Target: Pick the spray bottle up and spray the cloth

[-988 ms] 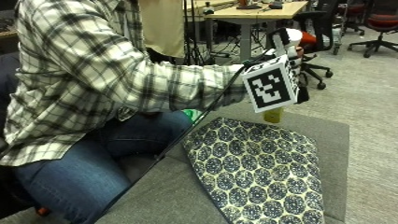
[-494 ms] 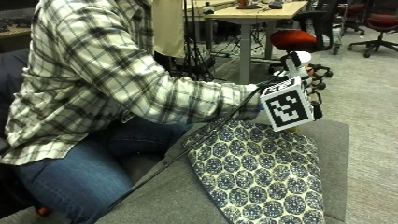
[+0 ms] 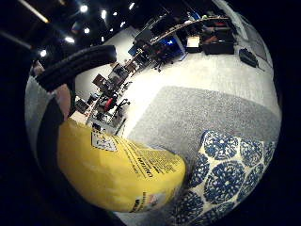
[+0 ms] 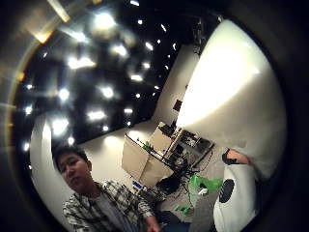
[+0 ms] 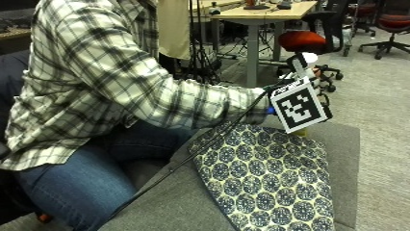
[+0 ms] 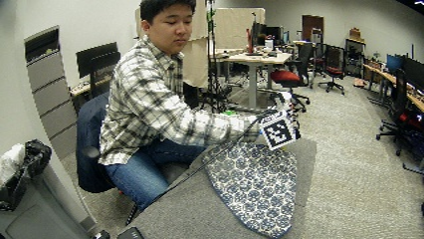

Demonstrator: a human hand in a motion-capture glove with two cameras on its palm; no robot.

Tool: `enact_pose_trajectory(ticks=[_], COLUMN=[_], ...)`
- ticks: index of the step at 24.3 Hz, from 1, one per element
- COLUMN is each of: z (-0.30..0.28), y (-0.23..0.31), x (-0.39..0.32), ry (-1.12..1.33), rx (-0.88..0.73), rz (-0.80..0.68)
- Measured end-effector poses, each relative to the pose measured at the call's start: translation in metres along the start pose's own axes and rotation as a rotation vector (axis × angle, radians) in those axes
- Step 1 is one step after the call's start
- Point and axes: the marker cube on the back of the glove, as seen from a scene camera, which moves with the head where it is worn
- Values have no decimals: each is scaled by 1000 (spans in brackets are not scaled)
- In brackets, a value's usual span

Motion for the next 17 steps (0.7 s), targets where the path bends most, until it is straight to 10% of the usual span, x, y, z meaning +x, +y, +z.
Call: enact_pose_trajectory(ticks=[17], z=[-10], y=[3], x=[-12], ry=[20], rx=[-145], rz=[67])
